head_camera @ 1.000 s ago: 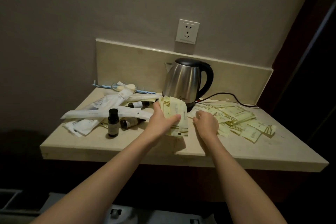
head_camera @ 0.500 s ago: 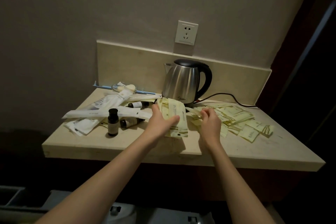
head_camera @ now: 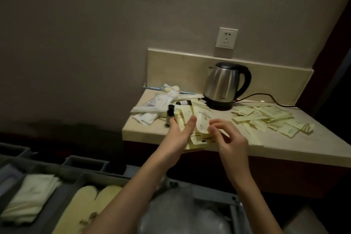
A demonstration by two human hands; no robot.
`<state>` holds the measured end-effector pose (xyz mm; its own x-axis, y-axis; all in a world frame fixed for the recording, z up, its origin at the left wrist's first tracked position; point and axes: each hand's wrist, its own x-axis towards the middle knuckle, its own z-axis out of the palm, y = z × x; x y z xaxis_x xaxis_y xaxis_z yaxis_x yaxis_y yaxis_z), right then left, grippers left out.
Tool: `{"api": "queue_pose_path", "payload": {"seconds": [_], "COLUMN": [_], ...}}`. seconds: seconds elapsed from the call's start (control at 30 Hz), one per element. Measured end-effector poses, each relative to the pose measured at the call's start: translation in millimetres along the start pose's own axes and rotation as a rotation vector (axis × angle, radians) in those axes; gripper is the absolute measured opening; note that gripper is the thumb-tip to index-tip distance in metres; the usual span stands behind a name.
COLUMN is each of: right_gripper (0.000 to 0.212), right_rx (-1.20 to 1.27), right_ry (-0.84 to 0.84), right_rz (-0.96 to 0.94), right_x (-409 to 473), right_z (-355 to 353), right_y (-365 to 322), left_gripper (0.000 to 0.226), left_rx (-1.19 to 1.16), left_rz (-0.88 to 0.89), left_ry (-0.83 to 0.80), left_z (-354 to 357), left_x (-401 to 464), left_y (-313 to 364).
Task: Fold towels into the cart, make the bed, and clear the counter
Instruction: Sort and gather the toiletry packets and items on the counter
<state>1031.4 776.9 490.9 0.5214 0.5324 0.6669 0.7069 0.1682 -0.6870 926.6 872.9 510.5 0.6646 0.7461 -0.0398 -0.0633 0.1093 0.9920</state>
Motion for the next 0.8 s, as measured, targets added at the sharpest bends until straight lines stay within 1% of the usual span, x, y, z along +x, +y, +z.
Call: {"api": "queue_pose_path", "payload": {"seconds": [0.03,0.07,0.17,0.27,0.3,0.37,0.43,0.47,0.5,0.53,0.6,0.67,0.73,0.8], "right_gripper": [0.009,0.010,0.010,0.009,0.012,0.028,0.045,0.049,0.050,0.049,0.051,0.054,0.054,0.052], "right_rx": [-0.027,-0.042,-0.050,0.012,0.012,0.013,0.190,0.293,0.346,0.328,0.281,0.278,0.265,0.225], "right_ry": [-0.015,-0.034,-0.129,-0.217,-0.228,-0.268,-0.360,-0.398,-0.421,-0.437,-0.454,-0.468,-0.461,-0.422], "right_rz": [-0.028,-0.053,-0.073,0.045,0.080,0.155,0.329,0.425,0.497,0.534,0.591,0.674,0.735,0.771], "right_x": [-7.3,-14.5,-38.9,-58.9,-65.0,-78.5,-95.6,-104.3,-113.6,-123.2,-141.6,-158.8,-172.1,-180.0], "right_z": [10.7,22.0,59.0,99.4,115.8,148.0,181.1,198.8,217.5,236.5,274.9,307.8,330.9,345.6], "right_y": [-10.9,-21.2,-49.3,-77.6,-85.0,-100.6,-120.1,-130.8,-140.8,-147.7,-157.5,-161.2,-158.4,-151.2], "left_gripper": [0.100,0.101,0.079,0.058,0.049,0.040,0.041,0.045,0.050,0.054,0.055,0.053,0.054,0.058], "left_rx": [-0.020,-0.050,-0.069,0.004,0.021,0.010,0.010,0.021,0.024,0.028,0.043,0.132,0.260,0.309], "left_rz": [-0.013,-0.018,-0.003,0.024,0.026,0.015,-0.007,-0.025,-0.052,-0.091,-0.164,-0.208,-0.224,-0.235], "left_ry": [0.005,0.012,0.051,0.061,0.064,0.069,0.051,0.030,0.013,0.004,0.000,0.004,0.019,0.022], "left_z": [-13.1,-26.9,-74.6,-128.2,-148.4,-187.7,-228.8,-249.7,-270.6,-291.9,-329.6,-358.3,-376.6,-383.9], "left_x": [-11.6,-22.3,-49.1,-75.3,-83.4,-96.8,-110.9,-116.2,-121.3,-125.5,-131.4,-132.9,-128.3,-122.2], "left_y": [-0.5,0.1,-1.8,-9.4,-13.3,-21.4,-27.7,-31.3,-35.7,-42.5,-56.3,-71.7,-86.7,-101.6]}}
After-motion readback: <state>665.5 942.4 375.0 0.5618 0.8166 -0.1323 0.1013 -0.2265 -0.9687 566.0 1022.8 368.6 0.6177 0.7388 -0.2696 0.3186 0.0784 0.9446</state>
